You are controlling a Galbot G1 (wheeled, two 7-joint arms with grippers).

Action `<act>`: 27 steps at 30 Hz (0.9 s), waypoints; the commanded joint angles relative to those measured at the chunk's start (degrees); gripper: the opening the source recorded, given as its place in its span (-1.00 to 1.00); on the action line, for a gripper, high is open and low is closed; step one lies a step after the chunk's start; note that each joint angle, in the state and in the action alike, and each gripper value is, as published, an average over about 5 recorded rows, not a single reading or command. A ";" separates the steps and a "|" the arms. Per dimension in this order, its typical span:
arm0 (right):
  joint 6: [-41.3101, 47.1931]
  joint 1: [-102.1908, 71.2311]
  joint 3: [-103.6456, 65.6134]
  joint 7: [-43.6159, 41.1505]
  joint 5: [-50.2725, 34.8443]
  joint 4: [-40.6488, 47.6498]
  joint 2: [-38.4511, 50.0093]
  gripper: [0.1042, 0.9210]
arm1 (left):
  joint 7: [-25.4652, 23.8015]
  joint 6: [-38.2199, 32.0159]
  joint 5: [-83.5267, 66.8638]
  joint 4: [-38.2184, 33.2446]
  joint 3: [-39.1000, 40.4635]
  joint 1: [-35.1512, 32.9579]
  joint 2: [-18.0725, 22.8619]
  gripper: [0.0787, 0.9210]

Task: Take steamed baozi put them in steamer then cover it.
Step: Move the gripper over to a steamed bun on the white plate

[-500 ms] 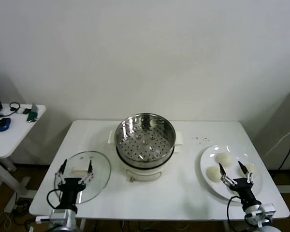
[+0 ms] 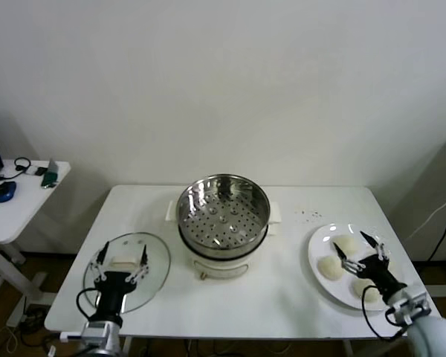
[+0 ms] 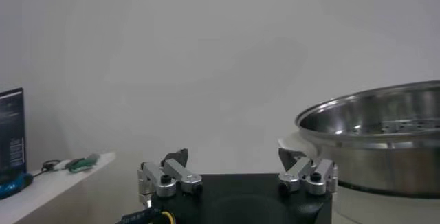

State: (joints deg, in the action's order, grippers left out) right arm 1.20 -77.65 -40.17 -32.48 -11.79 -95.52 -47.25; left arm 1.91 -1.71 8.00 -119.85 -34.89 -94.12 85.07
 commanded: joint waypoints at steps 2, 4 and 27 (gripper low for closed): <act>4.57 13.35 7.00 -25.73 9.08 11.58 23.93 0.76 | -0.45 -0.58 -0.41 0.36 0.06 -0.06 -1.09 0.77; 4.11 17.77 11.10 -27.56 11.17 14.15 26.21 0.76 | -0.45 -0.60 -0.95 0.41 0.08 -0.06 -1.44 0.77; 2.90 83.93 87.40 -37.70 19.67 37.42 12.05 0.76 | -0.19 1.82 -4.78 1.16 -1.09 2.08 -4.24 0.77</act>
State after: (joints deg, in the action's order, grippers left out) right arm 3.72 -15.41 21.12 -66.31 5.60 -67.53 -28.76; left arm 1.77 -0.33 4.66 -118.96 -35.40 -92.28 81.32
